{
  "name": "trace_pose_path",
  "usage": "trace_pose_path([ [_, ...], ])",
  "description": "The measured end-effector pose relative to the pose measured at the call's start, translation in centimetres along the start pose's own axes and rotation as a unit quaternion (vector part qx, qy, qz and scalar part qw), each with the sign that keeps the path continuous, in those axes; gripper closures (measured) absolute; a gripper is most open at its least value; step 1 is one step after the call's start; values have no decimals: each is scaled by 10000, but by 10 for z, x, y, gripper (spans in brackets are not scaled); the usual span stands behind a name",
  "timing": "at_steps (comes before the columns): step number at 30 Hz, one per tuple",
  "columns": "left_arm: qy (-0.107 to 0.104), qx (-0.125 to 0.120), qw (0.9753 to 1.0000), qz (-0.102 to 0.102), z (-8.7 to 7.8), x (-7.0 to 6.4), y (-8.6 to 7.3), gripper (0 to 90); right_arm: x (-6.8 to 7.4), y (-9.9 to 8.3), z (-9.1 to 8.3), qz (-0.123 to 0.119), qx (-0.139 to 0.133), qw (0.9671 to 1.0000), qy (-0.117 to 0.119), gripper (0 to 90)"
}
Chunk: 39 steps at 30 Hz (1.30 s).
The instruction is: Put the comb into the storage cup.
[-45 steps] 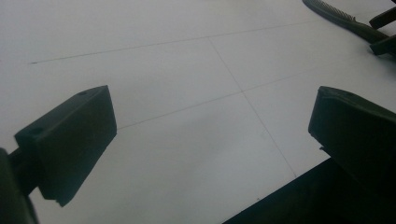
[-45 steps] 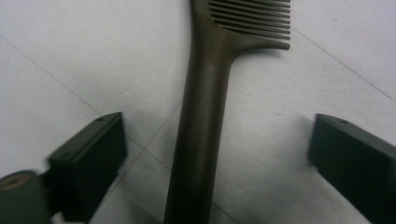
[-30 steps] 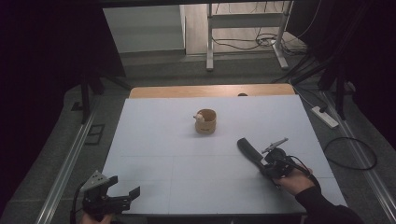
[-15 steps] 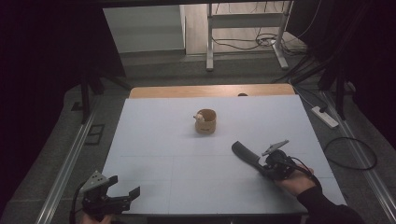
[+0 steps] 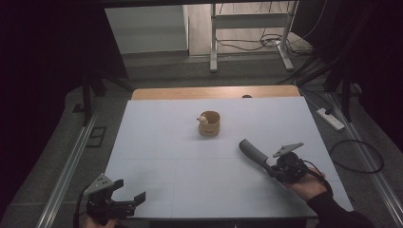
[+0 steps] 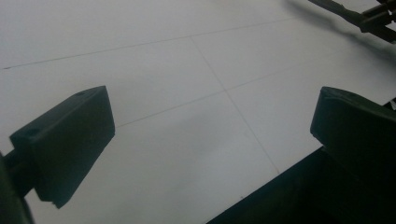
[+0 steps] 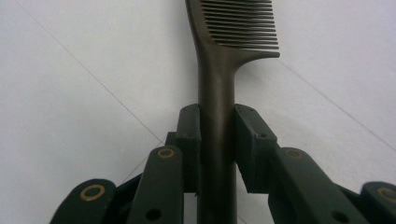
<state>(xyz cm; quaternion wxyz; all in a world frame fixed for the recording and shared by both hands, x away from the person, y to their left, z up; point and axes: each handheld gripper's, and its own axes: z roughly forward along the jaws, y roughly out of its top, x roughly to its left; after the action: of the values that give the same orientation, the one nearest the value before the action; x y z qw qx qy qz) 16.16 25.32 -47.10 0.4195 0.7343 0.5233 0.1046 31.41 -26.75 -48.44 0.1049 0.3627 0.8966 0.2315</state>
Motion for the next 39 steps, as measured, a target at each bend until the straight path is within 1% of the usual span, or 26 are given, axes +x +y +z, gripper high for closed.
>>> trace_pose_path([
  [2,-46,18,10000,42,0,-2,1,0,-1,-1,-3,-18,-96,10000,-4,722],
  [6,-108,-7,9999,87,1,-3,4,0,-1,-2,-7,-7,-185,9998,8,722],
  [12,-62,-29,9998,176,4,-4,6,0,-1,-3,-12,-38,-328,9995,10,722],
  [16,-111,-21,9998,185,7,-5,8,0,-1,-4,-15,-64,-417,9991,11,722],
  [18,-131,-15,9997,226,8,-7,10,0,-1,-4,-17,-67,-448,9990,1,722],
  [21,-131,-14,9994,316,10,-9,14,0,0,-4,-20,-158,-494,9986,-74,722],
  [23,-193,-77,9991,377,13,-10,16,0,1,-4,-20,-163,-520,9985,-76,722],
  [26,-343,-99,9983,453,17,-11,20,0,2,-5,-22,-197,-575,9981,-105,722],
  [27,-405,-93,9981,447,18,-12,21,0,2,-5,-24,-251,-608,9977,-132,722],
  [30,-524,-93,9976,435,21,-12,25,0,2,-6,-26,-305,-613,9975,-159,722],
  [34,-528,-61,9975,467,26,-13,31,0,3,-7,-28,-339,-688,9969,-185,722],
  [36,-516,-19,9975,488,29,-14,36,0,3,-7,-30,-311,-746,9966,-186,722],
  [39,-573,-42,9971,505,32,-16,43,0,3,-7,-32,-307,-848,9957,-185,722],
])
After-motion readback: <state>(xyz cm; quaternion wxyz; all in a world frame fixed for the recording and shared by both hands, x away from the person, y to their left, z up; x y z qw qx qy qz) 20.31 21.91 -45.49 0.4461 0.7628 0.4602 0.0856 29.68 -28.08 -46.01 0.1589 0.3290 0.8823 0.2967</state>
